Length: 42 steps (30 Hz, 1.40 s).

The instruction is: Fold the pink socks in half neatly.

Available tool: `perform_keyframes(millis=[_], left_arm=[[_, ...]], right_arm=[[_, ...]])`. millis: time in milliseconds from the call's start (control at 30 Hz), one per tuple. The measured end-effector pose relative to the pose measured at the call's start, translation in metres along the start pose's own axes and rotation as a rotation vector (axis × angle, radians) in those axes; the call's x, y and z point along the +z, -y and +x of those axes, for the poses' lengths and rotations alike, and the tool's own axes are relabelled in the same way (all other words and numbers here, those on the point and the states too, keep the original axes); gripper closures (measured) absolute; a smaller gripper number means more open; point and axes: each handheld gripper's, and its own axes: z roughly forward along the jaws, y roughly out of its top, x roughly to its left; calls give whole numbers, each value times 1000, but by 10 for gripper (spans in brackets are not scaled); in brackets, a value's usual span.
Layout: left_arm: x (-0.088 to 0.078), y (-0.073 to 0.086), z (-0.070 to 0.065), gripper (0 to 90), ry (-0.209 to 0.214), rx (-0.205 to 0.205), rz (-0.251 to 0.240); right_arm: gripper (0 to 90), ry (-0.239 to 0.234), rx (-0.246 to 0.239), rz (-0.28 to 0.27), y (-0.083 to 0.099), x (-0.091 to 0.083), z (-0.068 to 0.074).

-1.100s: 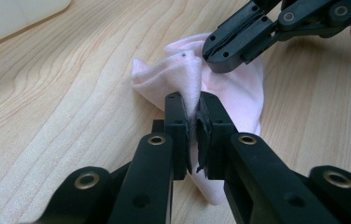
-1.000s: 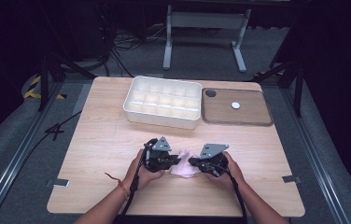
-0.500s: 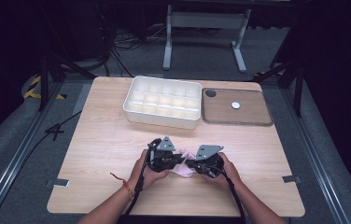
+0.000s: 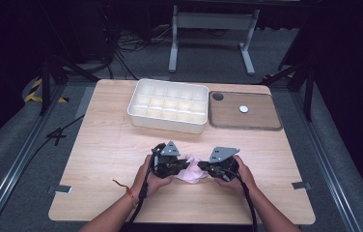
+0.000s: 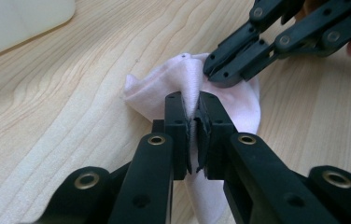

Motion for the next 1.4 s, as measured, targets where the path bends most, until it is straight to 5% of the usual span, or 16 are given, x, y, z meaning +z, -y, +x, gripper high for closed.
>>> perform_keyframes(millis=[167, 533, 667, 733, 867, 1233, 1333, 1400], left_arm=[[2, -1, -1, 833, 12, -6, -2], [13, -8, -10, 820, -11, 20, 27], [12, -6, -12, 820, -32, 39, 45], [13, -4, -14, 816, -37, 58, 57], [21, -5, -21, 808, -49, 93, 81], [28, -4, -22, 774, -46, 79, 78], [26, -4, -22, 723, -33, 66, 69], [19, -4, -22, 603, -39, 77, 83]], right_arm=[[888, -17, -24, 42, 2, 8, 3], [889, -77, 15, 38, 3, 10, 1], [886, -67, 57, -22, 1, -3, -6], [883, -21, 101, -96, -2, -16, -12], [869, -18, 107, -138, -8, -20, -9], [870, -14, 81, -64, -3, 3, -5], [873, -13, 76, -54, -2, 6, -6], [875, -12, 79, -50, -1, 8, -6]])
